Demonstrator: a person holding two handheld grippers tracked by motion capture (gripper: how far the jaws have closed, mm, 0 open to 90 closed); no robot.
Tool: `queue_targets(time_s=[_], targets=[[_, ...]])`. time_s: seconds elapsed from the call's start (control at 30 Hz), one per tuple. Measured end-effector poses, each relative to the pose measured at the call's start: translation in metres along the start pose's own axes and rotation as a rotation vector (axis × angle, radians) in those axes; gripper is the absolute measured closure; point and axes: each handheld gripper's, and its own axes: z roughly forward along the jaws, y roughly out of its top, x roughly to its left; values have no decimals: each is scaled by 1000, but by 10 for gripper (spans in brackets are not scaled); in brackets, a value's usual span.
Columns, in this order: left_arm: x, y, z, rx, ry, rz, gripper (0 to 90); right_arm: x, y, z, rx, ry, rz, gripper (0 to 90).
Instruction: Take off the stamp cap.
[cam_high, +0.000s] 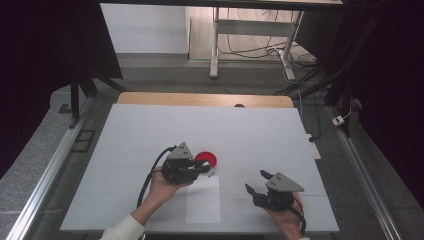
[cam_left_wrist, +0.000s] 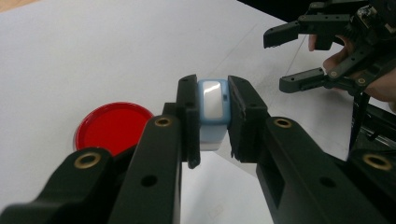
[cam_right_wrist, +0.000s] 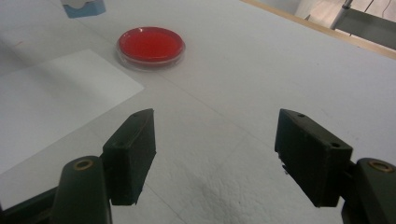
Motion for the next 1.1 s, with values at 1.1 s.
queue_targets(time_s=[1.1], targets=[[2,-2,12,12,-2,-15,755,33,21,28,6,48,-57,292]])
